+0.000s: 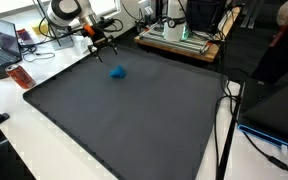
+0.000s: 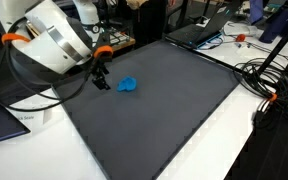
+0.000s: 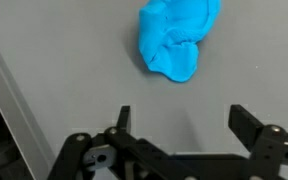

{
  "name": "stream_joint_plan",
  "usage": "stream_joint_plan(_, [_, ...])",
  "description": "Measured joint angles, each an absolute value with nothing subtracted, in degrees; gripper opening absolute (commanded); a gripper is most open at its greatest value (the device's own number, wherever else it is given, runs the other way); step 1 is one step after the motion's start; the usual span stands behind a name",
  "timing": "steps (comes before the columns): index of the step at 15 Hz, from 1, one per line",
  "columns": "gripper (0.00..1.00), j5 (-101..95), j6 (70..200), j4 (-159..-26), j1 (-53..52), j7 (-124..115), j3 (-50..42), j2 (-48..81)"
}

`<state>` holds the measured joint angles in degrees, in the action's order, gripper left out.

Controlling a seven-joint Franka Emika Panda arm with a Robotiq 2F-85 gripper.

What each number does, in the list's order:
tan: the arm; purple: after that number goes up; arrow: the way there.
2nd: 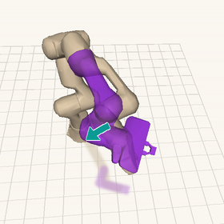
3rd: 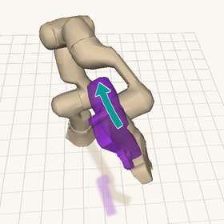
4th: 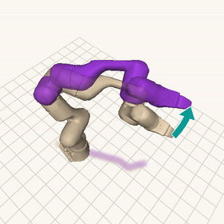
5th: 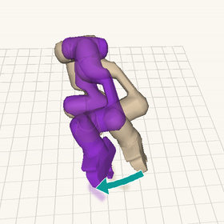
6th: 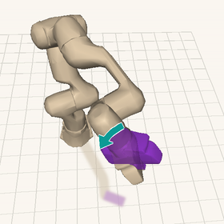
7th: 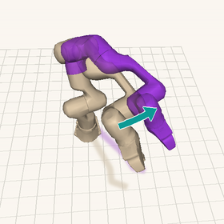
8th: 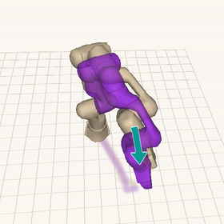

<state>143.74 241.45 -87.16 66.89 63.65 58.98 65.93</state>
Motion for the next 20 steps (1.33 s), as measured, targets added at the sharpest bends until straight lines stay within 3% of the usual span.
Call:
stream_joint_plan(11, [1.00, 143.74, 239.91, -101.04, 68.55, 30.52, 58.30, 52.68])
stream_joint_plan(20, [1.00, 143.74, 225.91, -116.62, 77.05, 13.54, 66.12, 43.03])
